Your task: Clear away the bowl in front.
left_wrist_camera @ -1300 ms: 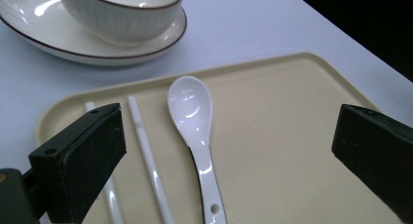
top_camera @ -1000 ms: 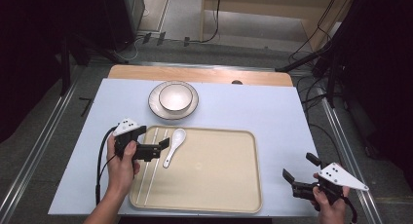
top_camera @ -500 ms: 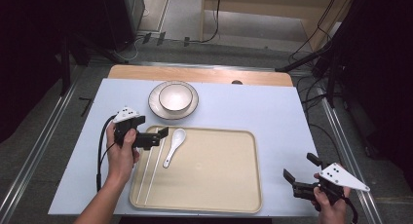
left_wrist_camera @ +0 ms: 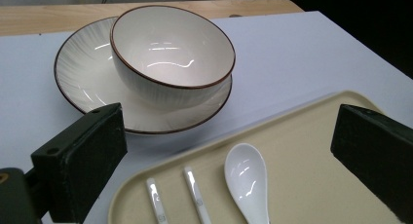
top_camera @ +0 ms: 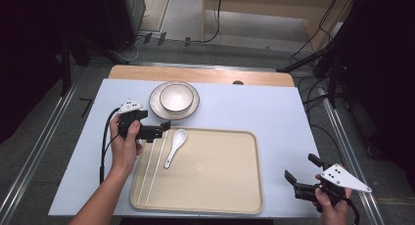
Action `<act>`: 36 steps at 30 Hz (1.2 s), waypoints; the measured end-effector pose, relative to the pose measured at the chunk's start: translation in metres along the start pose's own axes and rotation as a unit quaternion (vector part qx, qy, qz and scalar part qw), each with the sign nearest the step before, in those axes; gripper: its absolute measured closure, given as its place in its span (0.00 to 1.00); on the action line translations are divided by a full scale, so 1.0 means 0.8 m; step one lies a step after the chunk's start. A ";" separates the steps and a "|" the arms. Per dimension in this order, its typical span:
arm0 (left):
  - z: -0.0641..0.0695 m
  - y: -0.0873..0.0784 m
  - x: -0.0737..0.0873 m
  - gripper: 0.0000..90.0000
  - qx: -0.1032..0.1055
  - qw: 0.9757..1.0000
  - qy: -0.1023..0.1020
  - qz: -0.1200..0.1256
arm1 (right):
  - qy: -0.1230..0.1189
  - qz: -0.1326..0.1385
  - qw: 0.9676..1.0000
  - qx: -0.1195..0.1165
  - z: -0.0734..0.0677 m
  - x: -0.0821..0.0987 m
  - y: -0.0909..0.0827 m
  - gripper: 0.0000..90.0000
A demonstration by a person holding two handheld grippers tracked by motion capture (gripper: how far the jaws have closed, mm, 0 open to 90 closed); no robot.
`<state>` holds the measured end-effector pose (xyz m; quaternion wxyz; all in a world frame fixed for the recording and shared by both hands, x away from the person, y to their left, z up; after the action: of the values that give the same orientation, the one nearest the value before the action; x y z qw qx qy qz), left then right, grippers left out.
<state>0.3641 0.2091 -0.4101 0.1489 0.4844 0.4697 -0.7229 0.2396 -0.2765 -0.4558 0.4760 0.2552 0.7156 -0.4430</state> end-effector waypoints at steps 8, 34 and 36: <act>-0.010 0.009 -0.007 0.03 -0.011 1.000 -0.004 -0.001 | -0.002 0.000 1.000 -0.001 0.000 0.000 0.000 0.03; -0.048 0.053 -0.018 0.06 -0.023 0.999 -0.017 -0.043 | 0.001 -0.002 1.000 -0.002 0.001 0.002 0.001 0.03; -0.052 0.057 -0.020 0.06 -0.024 0.998 -0.022 -0.046 | 0.000 -0.002 1.000 -0.003 0.001 0.002 0.001 0.03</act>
<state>0.4259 0.2160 -0.4250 0.1371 0.4425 0.5055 -0.7279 0.2401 -0.2773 -0.4574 0.4756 0.2527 0.7176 -0.4416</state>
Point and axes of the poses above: each handheld gripper's, and its own axes: y roughly forward along the jaws, x roughly out of its underside, z roughly to its right, the point moved 4 cm from there along y, roughly forward along the jaws, and after that the axes turned 9 degrees about y, right-handed, at the moved point
